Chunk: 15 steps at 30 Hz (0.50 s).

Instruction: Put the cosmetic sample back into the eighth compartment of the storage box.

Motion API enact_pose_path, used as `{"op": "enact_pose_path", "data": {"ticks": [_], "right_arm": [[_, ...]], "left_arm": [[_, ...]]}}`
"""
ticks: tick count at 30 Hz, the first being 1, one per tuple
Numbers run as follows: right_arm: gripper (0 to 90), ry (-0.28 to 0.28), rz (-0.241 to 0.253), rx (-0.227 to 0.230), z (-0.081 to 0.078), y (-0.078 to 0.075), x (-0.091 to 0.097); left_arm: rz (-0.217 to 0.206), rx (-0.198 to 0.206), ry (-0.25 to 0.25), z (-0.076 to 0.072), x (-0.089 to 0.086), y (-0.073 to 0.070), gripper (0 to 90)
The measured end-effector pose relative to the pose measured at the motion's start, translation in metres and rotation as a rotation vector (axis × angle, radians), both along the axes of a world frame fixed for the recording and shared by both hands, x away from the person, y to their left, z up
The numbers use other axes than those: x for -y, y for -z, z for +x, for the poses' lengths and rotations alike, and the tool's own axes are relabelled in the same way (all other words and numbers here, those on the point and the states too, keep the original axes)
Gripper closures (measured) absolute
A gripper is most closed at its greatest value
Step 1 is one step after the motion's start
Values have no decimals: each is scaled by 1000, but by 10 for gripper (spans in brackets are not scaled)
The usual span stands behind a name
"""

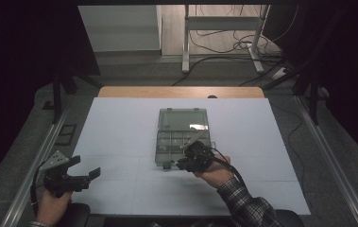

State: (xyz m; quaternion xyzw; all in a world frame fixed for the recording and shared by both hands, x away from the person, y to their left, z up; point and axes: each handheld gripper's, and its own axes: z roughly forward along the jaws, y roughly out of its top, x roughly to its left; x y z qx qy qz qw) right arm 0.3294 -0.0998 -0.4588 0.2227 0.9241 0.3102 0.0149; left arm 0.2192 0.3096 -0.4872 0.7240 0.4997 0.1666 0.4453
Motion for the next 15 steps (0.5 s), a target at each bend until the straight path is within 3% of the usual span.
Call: {"op": "enact_pose_path", "data": {"ticks": [15], "right_arm": [[809,42,5,28,8,-6,14]], "left_arm": [[-2,-2,0,0,0,0,15]]}}
